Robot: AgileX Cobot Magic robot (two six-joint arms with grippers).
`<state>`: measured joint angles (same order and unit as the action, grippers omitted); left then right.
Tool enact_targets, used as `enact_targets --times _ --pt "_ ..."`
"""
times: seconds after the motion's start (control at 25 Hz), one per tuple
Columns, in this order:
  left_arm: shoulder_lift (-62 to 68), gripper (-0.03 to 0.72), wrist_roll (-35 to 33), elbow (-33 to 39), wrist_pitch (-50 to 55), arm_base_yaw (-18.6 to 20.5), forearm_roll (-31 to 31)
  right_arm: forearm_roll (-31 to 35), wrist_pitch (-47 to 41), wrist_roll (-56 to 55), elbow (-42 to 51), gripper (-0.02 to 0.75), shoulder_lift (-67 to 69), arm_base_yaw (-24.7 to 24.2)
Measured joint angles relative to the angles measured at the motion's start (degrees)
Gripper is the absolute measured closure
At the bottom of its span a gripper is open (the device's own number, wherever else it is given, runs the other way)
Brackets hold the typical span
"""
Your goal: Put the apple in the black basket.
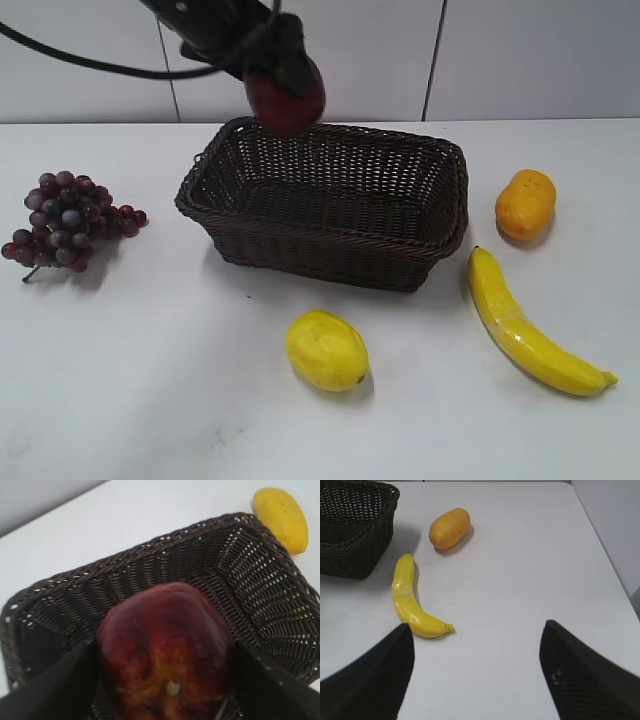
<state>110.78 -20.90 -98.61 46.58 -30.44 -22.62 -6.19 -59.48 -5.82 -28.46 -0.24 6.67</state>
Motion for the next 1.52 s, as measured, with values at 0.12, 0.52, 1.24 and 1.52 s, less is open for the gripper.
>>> enact_targets --times 0.12,0.52,1.24,1.52 --pt "5.7 0.094 0.0 -0.6 -1.7 -1.7 0.6 0.0 0.0 0.0 0.0 0.15 0.0 0.0" --pt "15.6 0.067 0.0 -0.6 -4.1 -2.4 2.1 0.0 0.0 0.0 0.0 0.15 0.0 0.0" --pt "-1.7 0.09 2.5 -15.8 20.2 -2.4 10.0 0.0 0.0 0.0 0.0 0.15 0.0 0.0" --pt "-12.1 0.112 8.3 -14.4 23.2 -1.3 15.8 0.0 0.0 0.0 0.0 0.15 0.0 0.0"
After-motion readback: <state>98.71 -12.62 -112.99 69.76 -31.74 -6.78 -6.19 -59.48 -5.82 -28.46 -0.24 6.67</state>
